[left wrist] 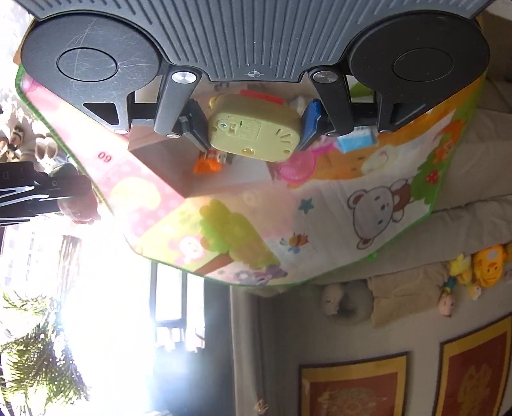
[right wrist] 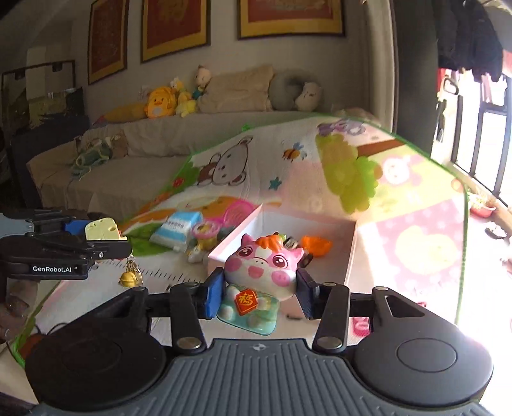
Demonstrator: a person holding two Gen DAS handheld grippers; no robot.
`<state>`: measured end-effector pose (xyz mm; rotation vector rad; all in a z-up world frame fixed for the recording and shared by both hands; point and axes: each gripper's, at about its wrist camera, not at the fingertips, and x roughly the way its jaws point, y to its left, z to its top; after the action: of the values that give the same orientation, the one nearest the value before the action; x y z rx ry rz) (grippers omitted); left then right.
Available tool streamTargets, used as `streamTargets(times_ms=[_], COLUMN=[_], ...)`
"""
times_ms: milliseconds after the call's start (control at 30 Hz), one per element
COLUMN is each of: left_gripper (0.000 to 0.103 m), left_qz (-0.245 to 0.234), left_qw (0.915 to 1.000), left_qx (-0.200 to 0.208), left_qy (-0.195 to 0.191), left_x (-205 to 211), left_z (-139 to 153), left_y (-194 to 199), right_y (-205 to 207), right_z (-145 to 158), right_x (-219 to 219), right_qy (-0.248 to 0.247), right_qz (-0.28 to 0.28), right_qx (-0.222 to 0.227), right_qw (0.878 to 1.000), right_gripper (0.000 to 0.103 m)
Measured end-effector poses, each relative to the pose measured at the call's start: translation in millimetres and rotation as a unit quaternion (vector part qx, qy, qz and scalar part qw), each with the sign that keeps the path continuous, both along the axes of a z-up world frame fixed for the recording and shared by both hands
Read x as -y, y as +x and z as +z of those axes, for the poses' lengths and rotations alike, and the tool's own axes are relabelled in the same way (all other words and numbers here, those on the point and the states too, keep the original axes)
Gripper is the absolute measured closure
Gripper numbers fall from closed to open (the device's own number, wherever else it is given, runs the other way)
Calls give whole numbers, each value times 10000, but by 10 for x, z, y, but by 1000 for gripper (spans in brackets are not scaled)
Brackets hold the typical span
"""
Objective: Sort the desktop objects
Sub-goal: 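Drop the yellow box toy and pink cat into the pink box with both tools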
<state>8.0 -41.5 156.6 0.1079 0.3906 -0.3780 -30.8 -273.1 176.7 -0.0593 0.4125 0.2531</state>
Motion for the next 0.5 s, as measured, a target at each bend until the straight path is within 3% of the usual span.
streamTargets(times_ms=[100,233,300,500], left_gripper=[39,28,18,8], left_qz=[-137,0,141,585], left_qw=[9997,9997,9990,9950], left_qx=[199,-169,-358,-801], left_qy=[-61,-180,-219,117], left_x=[345,618,535,154], left_z=[158,55,-107,-726], left_y=[431,998,1055,793], right_y=[148,482,615,1073], right_z=[189,245,207,-70], right_x=[140,260,306,241], right_qy=[-77,-4,70,153], right_qz=[-335,-515,-550,-417], right_qx=[301,169,17,-579], right_qw=[9990,9985,9985,9973], right_gripper=[56,56,56,56])
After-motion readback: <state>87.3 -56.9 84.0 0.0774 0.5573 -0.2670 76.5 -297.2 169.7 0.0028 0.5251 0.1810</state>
